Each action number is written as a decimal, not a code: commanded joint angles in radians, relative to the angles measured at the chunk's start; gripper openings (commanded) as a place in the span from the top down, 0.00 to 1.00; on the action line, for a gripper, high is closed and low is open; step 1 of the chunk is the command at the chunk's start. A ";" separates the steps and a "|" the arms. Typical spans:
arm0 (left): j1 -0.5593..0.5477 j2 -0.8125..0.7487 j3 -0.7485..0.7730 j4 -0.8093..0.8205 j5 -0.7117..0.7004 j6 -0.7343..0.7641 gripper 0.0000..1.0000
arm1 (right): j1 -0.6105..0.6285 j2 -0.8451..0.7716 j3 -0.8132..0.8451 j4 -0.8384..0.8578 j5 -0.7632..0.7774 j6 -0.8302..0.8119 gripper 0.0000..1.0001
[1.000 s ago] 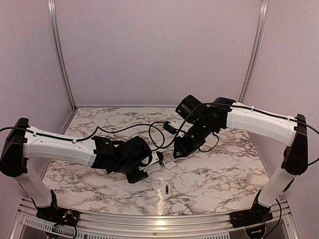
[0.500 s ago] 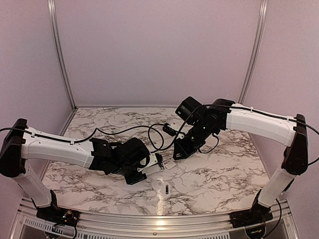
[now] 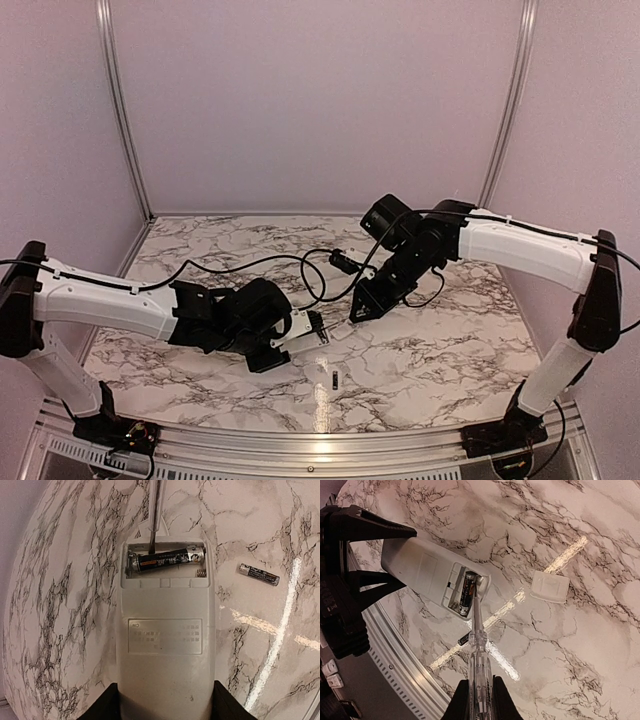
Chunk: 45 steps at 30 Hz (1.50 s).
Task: Unload the batteries from the remote control
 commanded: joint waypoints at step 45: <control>0.014 0.069 -0.096 0.219 -0.004 0.036 0.92 | -0.187 0.008 -0.204 0.139 -0.105 -0.083 1.00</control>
